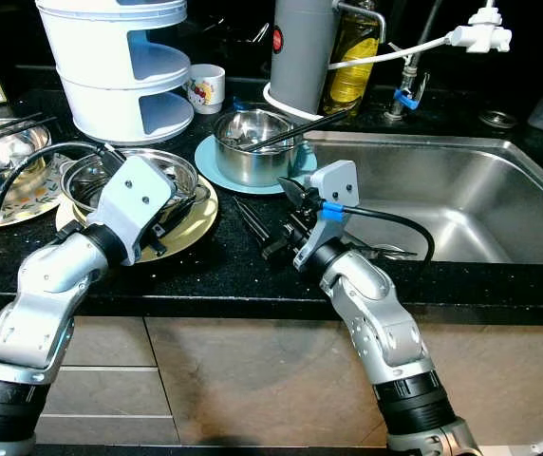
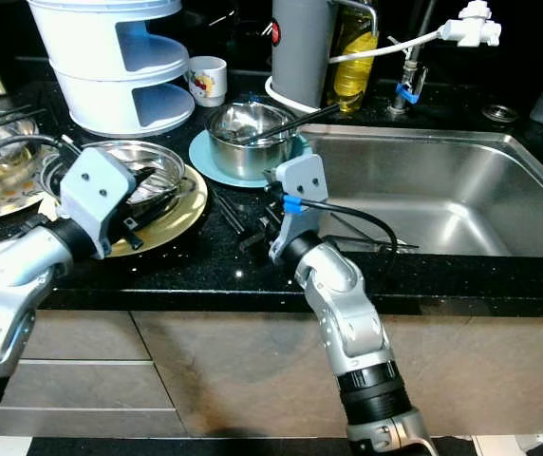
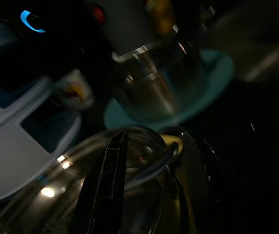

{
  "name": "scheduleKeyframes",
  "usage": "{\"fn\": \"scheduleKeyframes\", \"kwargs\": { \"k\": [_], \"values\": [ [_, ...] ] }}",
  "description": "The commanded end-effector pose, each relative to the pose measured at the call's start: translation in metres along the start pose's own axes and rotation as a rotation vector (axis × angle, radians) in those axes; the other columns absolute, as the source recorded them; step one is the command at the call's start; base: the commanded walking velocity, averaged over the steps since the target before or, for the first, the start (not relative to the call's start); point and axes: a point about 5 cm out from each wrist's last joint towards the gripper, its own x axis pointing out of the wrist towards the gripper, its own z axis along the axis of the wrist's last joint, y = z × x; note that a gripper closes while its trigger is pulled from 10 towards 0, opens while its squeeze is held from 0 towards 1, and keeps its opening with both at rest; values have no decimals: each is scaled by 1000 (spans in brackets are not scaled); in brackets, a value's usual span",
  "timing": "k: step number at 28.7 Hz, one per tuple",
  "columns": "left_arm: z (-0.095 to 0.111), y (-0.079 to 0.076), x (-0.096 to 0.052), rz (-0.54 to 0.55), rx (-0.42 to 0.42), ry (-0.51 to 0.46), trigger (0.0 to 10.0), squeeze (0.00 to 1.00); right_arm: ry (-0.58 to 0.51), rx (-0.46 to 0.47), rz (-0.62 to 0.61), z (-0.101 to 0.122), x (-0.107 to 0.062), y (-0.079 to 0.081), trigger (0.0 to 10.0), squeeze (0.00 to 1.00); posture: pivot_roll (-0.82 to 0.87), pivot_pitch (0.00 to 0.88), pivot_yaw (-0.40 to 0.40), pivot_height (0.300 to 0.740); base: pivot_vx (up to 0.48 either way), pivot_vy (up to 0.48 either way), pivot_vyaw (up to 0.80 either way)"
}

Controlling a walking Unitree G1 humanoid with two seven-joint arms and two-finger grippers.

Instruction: Kitchen organization

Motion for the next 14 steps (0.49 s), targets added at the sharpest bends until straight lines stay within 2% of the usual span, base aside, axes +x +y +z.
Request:
{"fn": "scheduleKeyframes", "kwargs": {
  "k": [1, 7, 14],
  "values": [
    [11, 13, 3, 113, -20, -79, 10000, 0, 2, 0, -3, -1, -1, -2, 10000, 0, 72, 204, -47, 740, 0, 0, 0],
    [12, 14, 6, 141, -22, -87, 10000, 0, -1, -2, -3, -1, 0, -2, 10000, 0, 72, 202, -47, 740, 0, 0, 0],
    [6, 1, 10, 113, -51, -74, 10000, 0, -2, -8, -4, -1, -1, -2, 10000, 0, 69, 194, -45, 740, 0, 0, 0]
  ]
}}
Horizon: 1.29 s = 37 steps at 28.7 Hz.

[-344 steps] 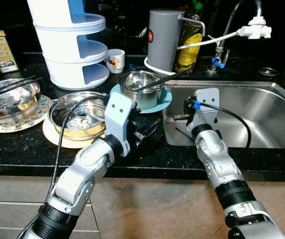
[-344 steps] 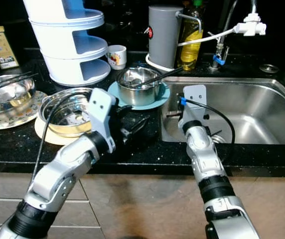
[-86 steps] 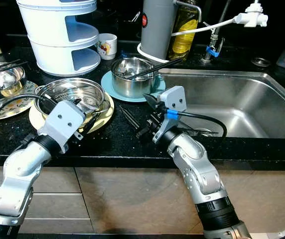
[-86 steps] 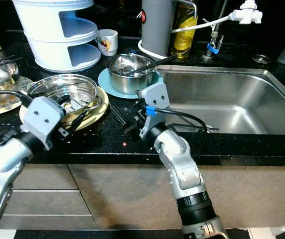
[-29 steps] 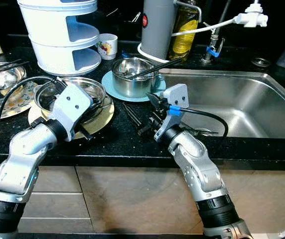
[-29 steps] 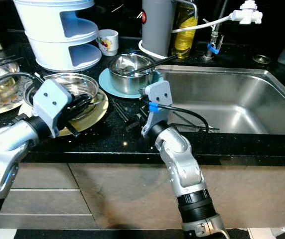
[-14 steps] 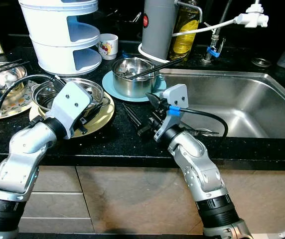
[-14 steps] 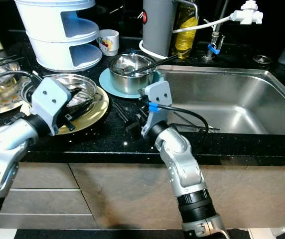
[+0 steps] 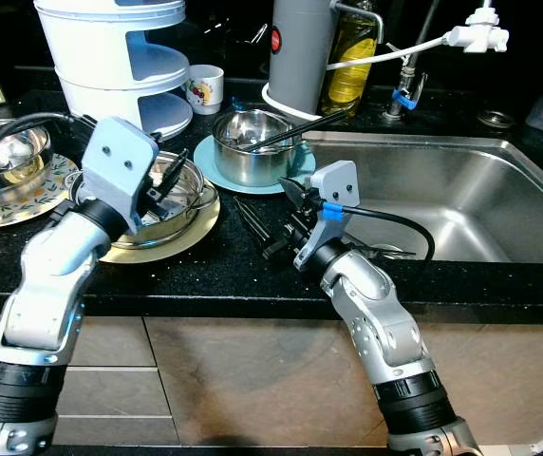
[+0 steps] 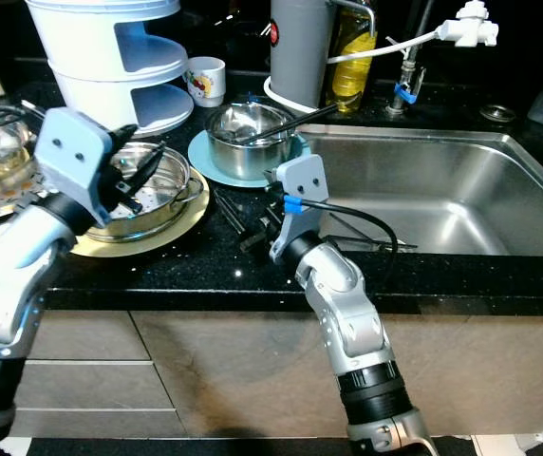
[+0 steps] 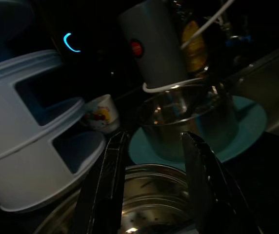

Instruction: Kitchen organization

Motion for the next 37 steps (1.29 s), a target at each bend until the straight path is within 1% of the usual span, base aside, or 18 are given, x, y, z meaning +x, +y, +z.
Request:
{"fn": "scheduleKeyframes", "kwargs": {
  "k": [1, 3, 5, 6, 7, 9, 10, 15, 18, 20, 24, 27, 28, 29, 32, 34, 35, 37],
  "values": [
    [-6, -8, -1, -17, -9, 11, 10000, 0, -4, -7, -2, 0, -1, -2, 10000, 0, 66, 192, -43, 740, 0, 0, 0],
    [-6, -11, 2, -6, -36, 0, 10000, 0, -5, -9, -2, 0, -1, -1, 10000, 0, 64, 191, -41, 740, 0, 0, 0],
    [-3, -7, 5, 48, -75, -19, 10000, 0, -7, -10, -4, 1, -1, -2, 10000, 0, 62, 189, -41, 740, 0, 0, 0],
    [-1, 0, 6, 70, -66, -19, 10000, 0, -7, -11, -5, 1, -1, -2, 10000, 0, 63, 189, -42, 740, 0, 0, 0],
    [-1, 0, 6, 70, -66, -19, 10000, 0, -7, -11, -5, 1, -1, -2, 10000, 0, 63, 189, -42, 740, 0, 0, 0],
    [1, 17, 8, 54, 34, 11, 10000, 0, -8, -11, -6, 2, -2, -3, 10000, 0, 67, 188, -45, 740, 0, 0, 0],
    [-4, 32, 8, 6, 101, 74, 10000, 0, -8, -9, -3, 2, -1, -3, 10000, 0, 73, 189, -47, 740, 0, 0, 0],
    [-13, 62, 2, 35, 132, 145, 10000, 0, -9, -5, 2, 2, 1, -2, 10000, 0, 73, 190, -46, 740, 0, 0, 0],
    [-18, 84, -5, 42, 91, 192, 10000, 0, -7, -3, 7, 2, 0, 0, 10000, 0, 71, 191, -47, 740, 0, 0, 0],
    [-20, 91, -7, 16, 80, 204, 10000, 0, -6, -2, 9, 2, 0, 0, 10000, 0, 74, 193, -49, 740, 0, 0, 0],
    [-23, 96, -8, -84, -15, 194, 10000, 0, -3, -1, 11, 1, 0, -1, 10000, 0, 77, 194, -50, 740, 0, 0, 0],
    [-28, 97, -7, -157, -59, 199, 10000, 0, -1, 2, 15, 1, 1, 0, 10000, 0, 77, 195, -50, 740, 0, 0, 0],
    [-30, 96, -6, -188, -77, 199, 10000, 176, 0, 2, 17, 1, 1, 0, 10000, 0, 77, 195, -50, 740, 0, 0, 0],
    [-31, 93, -5, -221, -104, 200, 10000, 1000, 1, 3, 18, 1, 1, 0, 10000, 0, 77, 195, -50, 740, 0, 0, 0],
    [-41, 80, -5, -347, -175, 227, 10000, 1000, 4, 3, 19, 0, 0, 1, 10000, 0, 77, 196, -46, 740, 0, 0, 0],
    [-44, 77, -5, -372, -182, 241, 10000, 1000, 5, 4, 19, 0, 0, 1, 10000, 0, 77, 196, -46, 740, 0, 0, 0],
    [-53, 71, -4, -426, -172, 288, 10000, 1000, 7, 3, 19, -1, -1, 0, 10000, 0, 75, 195, -45, 740, 0, 0, 0],
    [-53, 71, -4, -426, -172, 288, 10000, 1000, 7, 3, 19, -1, -1, 0, 10000, 0, 75, 195, -45, 740, 0, 0, 0]
  ]
}}
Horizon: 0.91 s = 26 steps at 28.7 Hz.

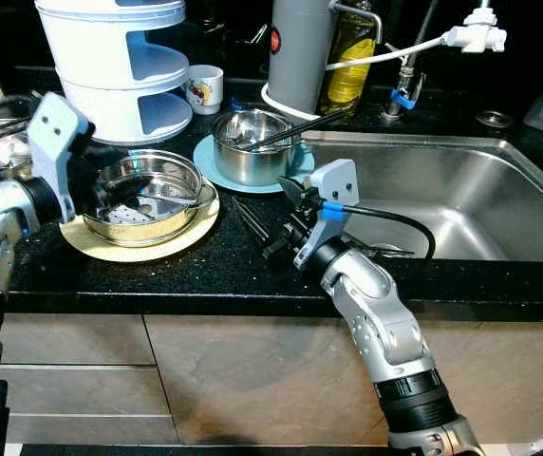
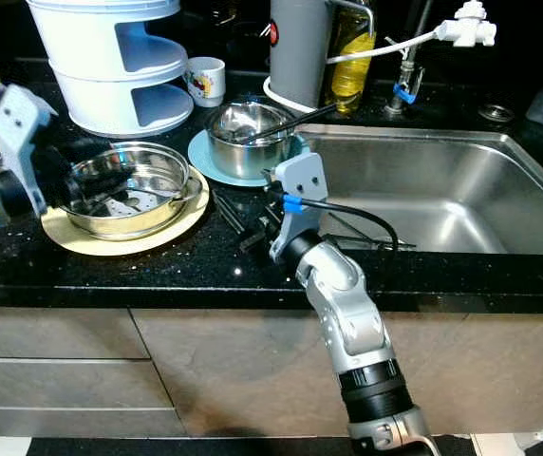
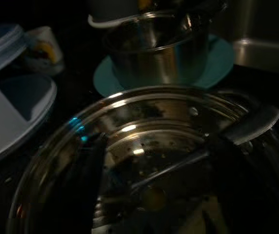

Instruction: Kitchen organization

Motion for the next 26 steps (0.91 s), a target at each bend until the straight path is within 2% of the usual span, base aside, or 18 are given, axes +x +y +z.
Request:
{"fn": "scheduleKeyframes", "kwargs": {
  "k": [1, 9, 10, 11, 13, 16, 17, 20, 22, 26],
  "values": [
    [-15, -6, 6, -62, -6, 74, 10000, 1000, 10, 9, 2, -2, -2, 0, 10000, 0, 70, 200, -40, 740, 0, 0, 0],
    [-15, -1, 14, -80, 25, 95, 10000, 1000, 12, 5, -5, -2, -4, -2, 10000, 0, 66, 207, -38, 740, 0, 0, 0],
    [-14, 0, 15, -79, 30, 94, 10000, 553, 12, 5, -6, -2, -4, -2, 10000, 0, 66, 207, -38, 740, 0, 0, 0],
    [-14, 0, 15, -79, 30, 94, 10000, 553, 12, 5, -6, -2, -4, -2, 10000, 0, 66, 207, -38, 740, 0, 0, 0],
    [-7, 5, 17, -88, 28, 89, 10000, 86, 12, 6, -8, -1, -4, -3, 10000, 0, 66, 209, -40, 740, 0, 0, 0],
    [-5, 7, 17, -95, 31, 93, 10000, 67, 12, 7, -9, -1, -4, -3, 10000, 0, 66, 209, -40, 740, 0, 0, 0],
    [-2, 9, 18, -107, 26, 95, 10000, 0, 12, 8, -8, -1, -4, -3, 10000, 0, 68, 210, -42, 740, 0, 0, 0],
    [6, 12, 20, -118, 27, 90, 10000, 0, 13, 9, -8, -2, -4, -4, 10000, 0, 70, 209, -43, 740, 0, 0, 0],
    [16, 15, 25, -126, -6, 54, 10000, 0, 12, 11, -10, -2, -4, -4, 10000, 0, 69, 209, -40, 740, 0, 0, 0],
    [21, 16, 26, -130, -22, 38, 10000, 0, 11, 12, -12, -2, -4, -4, 10000, 0, 67, 208, -35, 740, 0, 0, 0]
  ]
}}
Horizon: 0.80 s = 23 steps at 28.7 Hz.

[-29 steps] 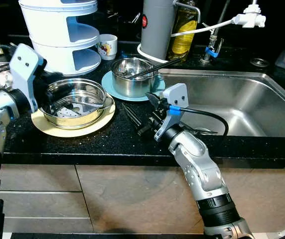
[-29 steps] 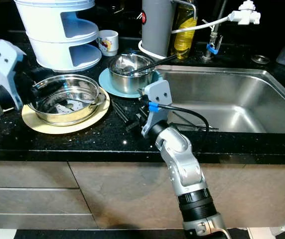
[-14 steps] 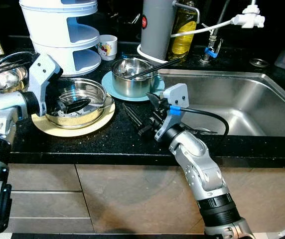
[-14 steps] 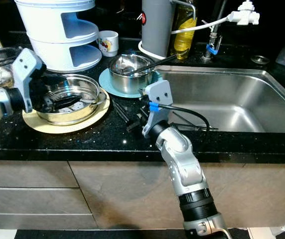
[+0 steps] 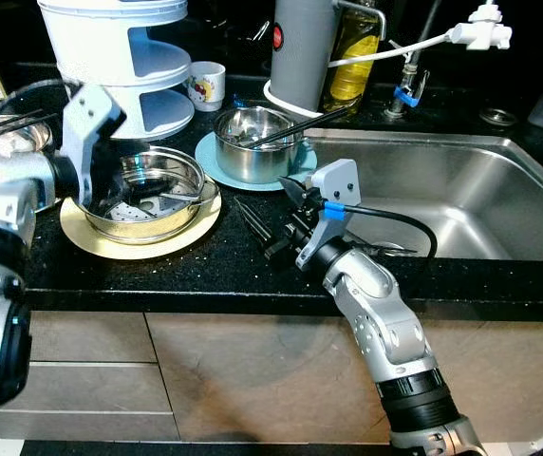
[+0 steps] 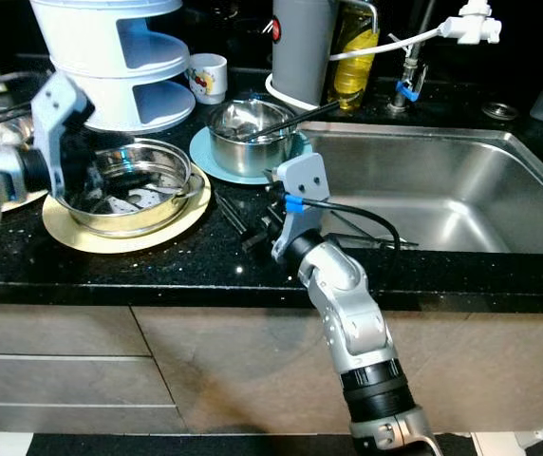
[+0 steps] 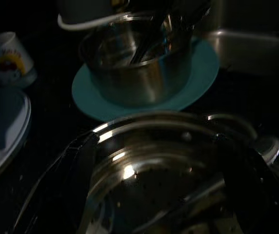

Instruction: Kitchen organization

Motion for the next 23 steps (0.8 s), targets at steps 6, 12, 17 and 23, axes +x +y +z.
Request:
{"fn": "scheduleKeyframes", "kwargs": {
  "k": [6, 12, 17, 23],
  "values": [
    [-8, -6, 3, -114, -35, 90, 10000, 0, 6, 15, -14, -1, -5, -2, 10000, 0, 63, 207, -28, 740, 0, 0, 0],
    [-10, -10, 3, -194, -44, 149, 10000, 0, 5, 15, -18, -1, -6, -3, 10000, 0, 64, 203, -28, 740, 0, 0, 0],
    [-8, -7, 0, -207, 4, 227, 10000, 0, 5, 16, -17, -1, -5, -3, 10000, 0, 64, 203, -27, 740, 0, 0, 0],
    [-4, -6, 1, -224, 58, 273, 10000, 0, 5, 20, -20, 0, -6, -3, 10000, 0, 64, 204, -26, 740, 0, 0, 0]
  ]
}}
